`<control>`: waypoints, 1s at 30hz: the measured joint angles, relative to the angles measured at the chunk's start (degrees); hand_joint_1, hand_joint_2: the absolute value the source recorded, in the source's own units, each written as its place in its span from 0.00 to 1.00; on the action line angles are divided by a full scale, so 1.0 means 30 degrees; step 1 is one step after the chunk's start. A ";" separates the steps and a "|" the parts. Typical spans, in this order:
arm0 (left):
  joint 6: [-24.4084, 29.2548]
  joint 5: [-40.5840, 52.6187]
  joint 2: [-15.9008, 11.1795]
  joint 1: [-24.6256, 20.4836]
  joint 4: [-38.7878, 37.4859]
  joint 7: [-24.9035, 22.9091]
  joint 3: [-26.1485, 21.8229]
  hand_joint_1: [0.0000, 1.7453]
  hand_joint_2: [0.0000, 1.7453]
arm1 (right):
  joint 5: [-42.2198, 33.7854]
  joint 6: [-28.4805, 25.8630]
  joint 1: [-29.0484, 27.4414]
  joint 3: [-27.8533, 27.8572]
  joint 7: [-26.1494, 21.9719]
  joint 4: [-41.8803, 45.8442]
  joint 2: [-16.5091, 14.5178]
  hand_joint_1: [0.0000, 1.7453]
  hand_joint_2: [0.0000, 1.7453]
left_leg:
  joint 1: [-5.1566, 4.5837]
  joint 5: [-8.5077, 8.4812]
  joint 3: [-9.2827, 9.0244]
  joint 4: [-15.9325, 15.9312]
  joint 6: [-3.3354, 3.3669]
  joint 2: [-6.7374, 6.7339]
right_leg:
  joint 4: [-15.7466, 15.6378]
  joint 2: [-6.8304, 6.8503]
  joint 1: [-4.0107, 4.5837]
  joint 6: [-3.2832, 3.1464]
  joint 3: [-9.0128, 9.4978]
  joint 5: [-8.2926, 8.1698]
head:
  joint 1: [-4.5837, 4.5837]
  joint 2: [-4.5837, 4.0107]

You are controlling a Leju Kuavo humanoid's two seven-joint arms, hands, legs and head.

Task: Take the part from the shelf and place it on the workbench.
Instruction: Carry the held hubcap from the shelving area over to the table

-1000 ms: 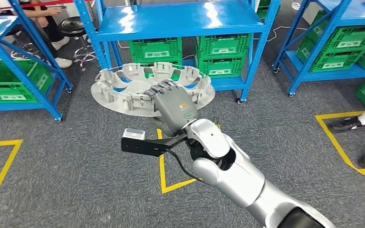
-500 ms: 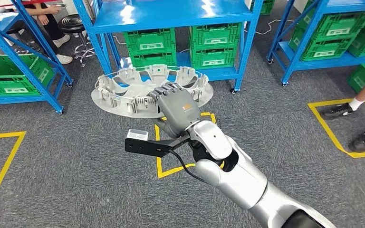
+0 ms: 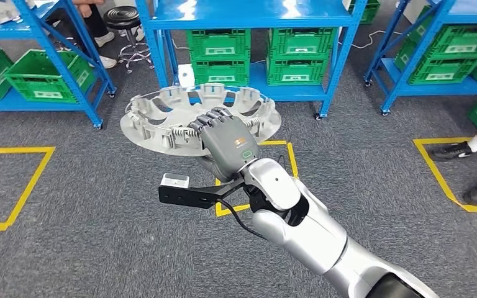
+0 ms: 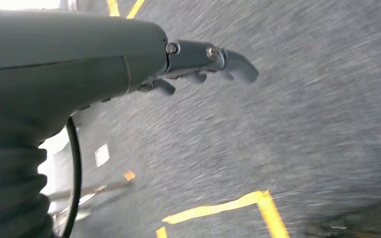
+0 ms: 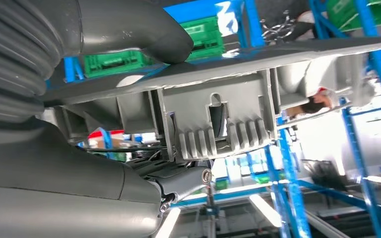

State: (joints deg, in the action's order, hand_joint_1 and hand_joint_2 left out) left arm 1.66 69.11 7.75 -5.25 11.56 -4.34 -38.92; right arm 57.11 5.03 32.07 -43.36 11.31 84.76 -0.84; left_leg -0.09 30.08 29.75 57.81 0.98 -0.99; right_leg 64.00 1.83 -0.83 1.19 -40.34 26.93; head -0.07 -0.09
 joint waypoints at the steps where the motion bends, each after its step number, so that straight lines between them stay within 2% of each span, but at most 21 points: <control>1: 0.0000 0.0005 0.0011 0.0047 -0.0005 -0.0008 -0.0002 0.00 1.00 | 0.0056 0.0002 -0.0028 -0.0007 0.0002 0.0002 0.0031 1.00 1.00 | -0.0020 -0.0134 0.0164 0.0038 0.0078 0.0132 | 0.1158 -0.0244 0.0003 0.0045 -0.0421 0.0775 | -0.0005 0.0000; 2: 0.0000 0.0013 0.0027 0.0072 -0.0016 -0.0013 -0.0006 0.00 1.00 | 0.0107 0.0005 -0.0066 -0.0014 0.0002 0.0002 0.0069 1.00 1.00 | -0.0041 -0.0260 0.0373 0.0099 0.0129 0.0294 | 0.2424 -0.0399 0.0018 0.0060 -0.0863 0.1475 | -0.0011 0.0000; 3: 0.0000 0.0025 0.0053 0.0085 -0.0029 -0.0001 -0.0006 0.00 1.00 | 0.0158 0.0013 -0.0113 -0.0022 0.0002 0.0002 0.0106 1.00 1.00 | -0.0061 -0.0361 0.0583 0.0177 0.0142 0.0486 | 0.3350 -0.0479 0.0037 0.0054 -0.1131 0.1879 | -0.0009 0.0000; 4: -0.0002 0.0040 0.0076 0.0100 -0.0044 0.0012 -0.0004 0.00 1.00 | 0.0202 0.0020 -0.0151 -0.0033 -0.0002 0.0002 0.0135 1.00 1.00 | -0.0074 -0.0439 0.0778 0.0277 0.0128 0.0693 | 0.3669 -0.0526 0.0060 0.0022 -0.1089 0.1937 | -0.0009 0.0000; 5: -0.0003 0.0051 0.0086 0.0118 -0.0056 0.0020 -0.0004 0.00 1.00 | 0.0235 0.0026 -0.0176 -0.0042 -0.0004 0.0002 0.0148 1.00 1.00 | -0.0081 -0.0493 0.0941 0.0384 0.0101 0.0909 | 0.3263 -0.0578 0.0086 -0.0038 -0.0678 0.1678 | -0.0011 0.0000; 6: -0.0005 0.0062 0.0089 0.0134 -0.0064 0.0025 -0.0002 0.00 1.00 | 0.0273 0.0033 -0.0186 -0.0047 -0.0004 0.0002 0.0151 1.00 1.00 | -0.0081 -0.0524 0.1061 0.0491 0.0070 0.1110 | 0.2196 -0.0721 0.0107 -0.0125 0.0061 0.1205 | -0.0011 0.0000; 8: -0.0007 0.0089 0.0108 0.0132 -0.0069 0.0025 -0.0002 0.00 1.00 | 0.0348 0.0042 -0.0181 -0.0051 -0.0006 0.0004 0.0153 1.00 1.00 | -0.0068 -0.0573 0.1284 0.0693 -0.0030 0.1456 | -0.0141 -0.1420 0.0128 -0.0343 0.1471 0.0631 | -0.0003 0.0000; 10: -0.0007 0.0133 0.0135 0.0095 -0.0067 0.0027 -0.0002 0.00 1.00 | 0.0433 0.0057 -0.0150 -0.0049 -0.0009 0.0011 0.0157 1.00 1.00 | -0.0005 -0.0672 0.1491 0.0770 -0.0230 0.1740 | -0.1100 -0.1768 0.0196 -0.0510 0.1931 0.0557 | 0.0002 0.0000; 12: -0.0013 0.0168 0.0132 0.0091 -0.0069 0.0024 -0.0002 0.00 1.00 | 0.0508 0.0088 -0.0069 -0.0049 -0.0015 0.0016 0.0157 1.00 1.00 | 0.0044 -0.0794 0.1619 0.0701 -0.0469 0.1986 | -0.1244 -0.1417 0.0219 -0.0674 0.1939 0.0392 | -0.0003 0.0000; 14: -0.0036 0.0191 0.0134 0.0101 -0.0078 0.0004 -0.0002 0.00 1.00 | 0.0539 0.0128 0.0016 -0.0055 -0.0018 0.0020 0.0142 1.00 1.00 | 0.0020 -0.0549 0.1870 0.1038 -0.0696 0.1616 | -0.1488 -0.1041 0.0120 -0.0889 0.2014 0.0223 | 0.0074 0.0000; 15: -0.0049 0.0200 0.0130 0.0086 -0.0080 -0.0013 -0.0002 0.00 1.00 | 0.0544 0.0144 0.0044 -0.0056 -0.0022 0.0022 0.0135 1.00 1.00 | 0.0031 -0.0125 0.2213 0.1715 -0.0824 0.1258 | -0.1587 -0.0812 0.0067 -0.0970 0.2037 0.0156 | 0.0119 0.0000; 17: -0.0073 0.0213 0.0144 0.0056 -0.0086 -0.0038 -0.0002 0.00 1.00 | 0.0552 0.0160 0.0067 -0.0060 -0.0036 0.0024 0.0133 1.00 1.00 | 0.0161 0.1030 0.3234 0.3930 -0.1097 0.0659 | -0.1626 -0.0366 0.0059 -0.1041 0.2020 0.0122 | 0.0197 0.0000; 18: -0.0086 0.0219 0.0140 0.0055 -0.0086 -0.0040 -0.0002 0.00 1.00 | 0.0553 0.0166 0.0065 -0.0063 -0.0047 0.0024 0.0133 1.00 1.00 | 0.0244 0.1443 0.3727 0.5033 -0.1209 0.0550 | -0.1620 -0.0119 0.0050 -0.1036 0.2001 0.0121 | 0.0195 0.0000; 19: -0.0100 0.0224 0.0135 0.0068 -0.0086 -0.0040 -0.0002 0.00 1.00 | 0.0553 0.0171 0.0057 -0.0067 -0.0055 0.0024 0.0133 1.00 1.00 | 0.0317 0.1547 0.3971 0.5635 -0.1302 0.0488 | -0.1611 0.0115 0.0031 -0.1023 0.1989 0.0118 | 0.0195 0.0000; 20: -0.0113 0.0231 0.0128 0.0084 -0.0086 -0.0040 -0.0002 0.00 1.00 | 0.0552 0.0180 0.0049 -0.0071 -0.0060 0.0024 0.0133 1.00 1.00 | 0.0389 0.1310 0.3869 0.5548 -0.1386 0.0424 | -0.1598 0.0340 -0.0003 -0.0989 0.1981 0.0119 | 0.0197 0.0000; 21: -0.0122 0.0240 0.0118 0.0097 -0.0086 -0.0040 -0.0002 0.00 1.00 | 0.0550 0.0189 0.0042 -0.0073 -0.0064 0.0024 0.0133 1.00 1.00 | 0.0459 0.0782 0.3405 0.4752 -0.1474 0.0288 | -0.1573 0.0564 -0.0054 -0.0929 0.1978 0.0127 | 0.0195 0.0000; 23: -0.0128 0.0268 0.0128 0.0083 -0.0082 -0.0036 -0.0002 0.00 1.00 | 0.0548 0.0202 0.0045 -0.0071 -0.0060 0.0024 0.0133 1.00 1.00 | 0.0494 -0.0292 0.2010 0.2169 -0.1591 -0.0350 | -0.1476 0.0928 -0.0108 -0.0701 0.1963 0.0174 | 0.0224 0.0000; 25: -0.0148 0.0291 0.0135 0.0049 -0.0071 -0.0027 -0.0002 0.00 1.00 | 0.0548 0.0200 0.0059 -0.0069 -0.0077 0.0026 0.0133 1.00 1.00 | 0.0416 -0.0677 0.1325 0.0710 -0.1321 -0.0779 | -0.1412 0.1222 -0.0044 -0.0399 0.1942 0.0181 | 0.0272 0.0000; 27: -0.0171 0.0300 0.0122 0.0062 -0.0066 0.0014 0.0000 0.00 1.00 | 0.0545 0.0182 0.0051 -0.0071 -0.0115 0.0027 0.0138 1.00 1.00 | 0.0330 -0.0726 0.1411 0.0590 -0.0868 -0.0534 | -0.1488 0.1522 -0.0019 -0.0132 0.1975 0.0110 | 0.0297 0.0000; 28: -0.0177 0.0304 0.0124 0.0087 -0.0068 0.0044 0.0000 0.00 1.00 | 0.0541 0.0170 0.0040 -0.0073 -0.0144 0.0029 0.0153 1.00 1.00 | 0.0325 -0.0784 0.1460 0.0571 -0.0713 -0.0355 | -0.1472 0.1492 -0.0062 -0.0006 0.1989 0.0144 | 0.0292 0.0000; 30: -0.0182 0.0317 0.0124 0.0120 -0.0069 0.0096 0.0000 0.00 1.00 | 0.0521 0.0106 -0.0018 -0.0069 -0.0224 0.0049 0.0219 1.00 1.00 | 0.0342 -0.0925 0.1543 0.0519 -0.0438 0.0011 | -0.0698 0.0800 -0.0149 0.0140 0.1672 0.0758 | 0.0283 0.0000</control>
State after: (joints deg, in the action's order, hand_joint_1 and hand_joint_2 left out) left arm 1.11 70.06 8.13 -4.89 11.35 -4.05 -38.92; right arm 58.67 5.34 32.01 -43.57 10.64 84.90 -0.18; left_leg 0.94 27.30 34.38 59.37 -0.33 -0.96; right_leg 61.90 4.24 -1.28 1.61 -35.32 29.20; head 0.78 -0.09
